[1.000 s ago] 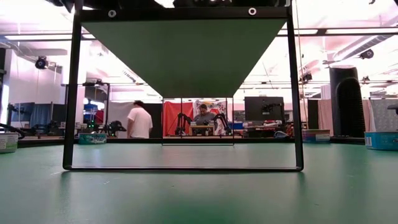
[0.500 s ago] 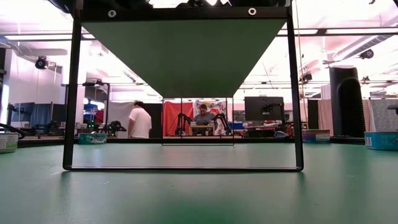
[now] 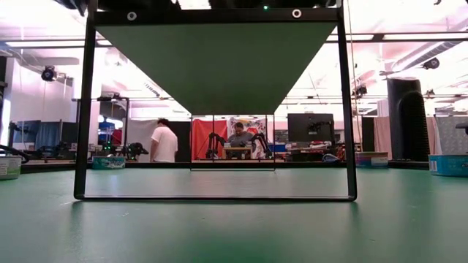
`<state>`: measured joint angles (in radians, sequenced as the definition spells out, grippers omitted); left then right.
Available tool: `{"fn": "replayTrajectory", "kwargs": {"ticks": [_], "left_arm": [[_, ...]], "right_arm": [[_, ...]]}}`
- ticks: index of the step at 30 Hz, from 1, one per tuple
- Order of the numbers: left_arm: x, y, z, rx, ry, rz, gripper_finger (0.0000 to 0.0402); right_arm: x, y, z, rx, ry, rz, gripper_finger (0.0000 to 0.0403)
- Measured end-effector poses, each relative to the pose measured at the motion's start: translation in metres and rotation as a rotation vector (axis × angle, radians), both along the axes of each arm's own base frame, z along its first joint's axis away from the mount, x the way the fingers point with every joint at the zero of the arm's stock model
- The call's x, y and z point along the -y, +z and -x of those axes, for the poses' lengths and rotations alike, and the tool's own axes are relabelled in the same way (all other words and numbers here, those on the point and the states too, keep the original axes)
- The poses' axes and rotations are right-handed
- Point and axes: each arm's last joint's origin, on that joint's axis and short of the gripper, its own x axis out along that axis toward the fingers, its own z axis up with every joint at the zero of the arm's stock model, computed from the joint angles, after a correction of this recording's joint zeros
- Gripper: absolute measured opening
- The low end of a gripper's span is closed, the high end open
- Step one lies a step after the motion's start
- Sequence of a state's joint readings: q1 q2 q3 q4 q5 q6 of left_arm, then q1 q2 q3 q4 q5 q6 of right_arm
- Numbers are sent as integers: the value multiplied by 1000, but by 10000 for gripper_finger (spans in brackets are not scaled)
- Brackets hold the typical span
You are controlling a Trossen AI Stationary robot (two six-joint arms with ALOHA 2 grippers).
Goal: Stack canned seafood by type on shelf
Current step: Stack the red tuna can on top of the other red tuna can on the shelf
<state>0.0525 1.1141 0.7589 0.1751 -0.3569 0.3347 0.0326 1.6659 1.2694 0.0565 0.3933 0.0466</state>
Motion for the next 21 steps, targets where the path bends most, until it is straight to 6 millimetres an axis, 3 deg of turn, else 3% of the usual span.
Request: {"fn": "replayTrajectory", "kwargs": {"ticks": [6,21], "left_arm": [[0,10,10,38,1,-1,279],[6,-3,11,-69,-11,64,278]], "right_arm": [[4,4,3,-16,-51,75,370],[6,-10,4,-61,-85,84,370]]}}
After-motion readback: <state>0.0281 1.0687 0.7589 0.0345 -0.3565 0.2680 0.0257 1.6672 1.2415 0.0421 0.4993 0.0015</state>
